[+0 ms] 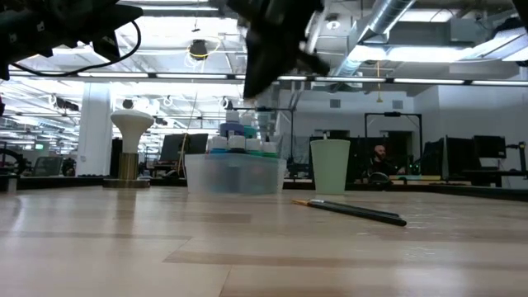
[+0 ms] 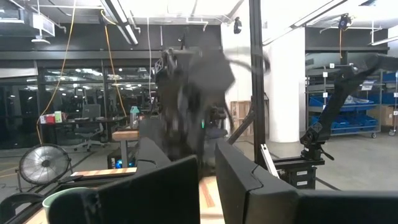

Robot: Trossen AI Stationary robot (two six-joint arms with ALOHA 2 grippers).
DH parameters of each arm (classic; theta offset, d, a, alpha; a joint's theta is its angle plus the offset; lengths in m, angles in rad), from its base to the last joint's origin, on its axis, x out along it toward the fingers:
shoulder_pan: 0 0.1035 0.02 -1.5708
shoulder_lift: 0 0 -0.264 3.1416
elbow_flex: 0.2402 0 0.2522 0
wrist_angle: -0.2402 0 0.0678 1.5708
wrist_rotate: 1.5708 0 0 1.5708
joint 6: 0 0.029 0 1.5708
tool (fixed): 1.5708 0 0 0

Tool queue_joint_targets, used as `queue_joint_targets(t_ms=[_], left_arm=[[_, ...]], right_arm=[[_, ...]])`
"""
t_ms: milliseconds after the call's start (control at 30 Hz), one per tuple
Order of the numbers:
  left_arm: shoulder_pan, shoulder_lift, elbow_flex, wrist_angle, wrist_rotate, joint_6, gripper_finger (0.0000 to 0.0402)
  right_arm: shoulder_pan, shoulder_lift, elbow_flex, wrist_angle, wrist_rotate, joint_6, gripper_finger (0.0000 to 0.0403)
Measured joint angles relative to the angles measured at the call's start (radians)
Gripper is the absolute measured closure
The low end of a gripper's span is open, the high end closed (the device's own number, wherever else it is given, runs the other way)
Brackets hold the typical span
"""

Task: Pick & Place Paint Supplies
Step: Put the left orange paint brush into the green cup

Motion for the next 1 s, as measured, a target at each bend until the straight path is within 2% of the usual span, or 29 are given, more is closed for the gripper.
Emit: queue_joint_targets(t_ms=[167,267,433,500,600,700,833,1000], left_arm=[[0.0,0.0,0.0,0.0,0.0,0.0,0.0401],[0.0,0.0,0.0,0.001,0.0,0.0,0.0401],[0.0,0.0,0.0,0.003,0.0,0.0,0.0401],[0.0,0.0,0.0,0.003,0.0,0.0,0.0401],[0.0,0.0,0.0,0.003,0.0,0.0,0.0401],[0.0,0.0,0.0,0.003,0.0,0.0,0.0401],[0.0,0.0,0.0,0.004,0.0,0.0,0.0401],[0.0,0.0,0.0,0.005,0.0,0.0,0.0401]], right_arm=[[0.007,-0.126,0.001,-0.005,0.14,-0.067,0.0403],[0.006,-0.226,0.002,-0.013,0.268,-0.145,0.0403],[-0.006,-0.372,0.002,-0.019,0.514,-0.359,0.0403],[-0.03,-0.415,0.003,-0.029,0.564,-0.467,0.0403],[-0.091,-0.469,-0.019,-0.003,0.578,-0.623,0.0403],[-0.16,-0.547,-0.121,0.11,0.553,-0.752,0.0403],[-0.266,-0.69,-0.355,0.373,0.419,-0.872,0.0403],[-0.39,-0.823,-0.698,0.771,0.349,-0.994,0.0403]])
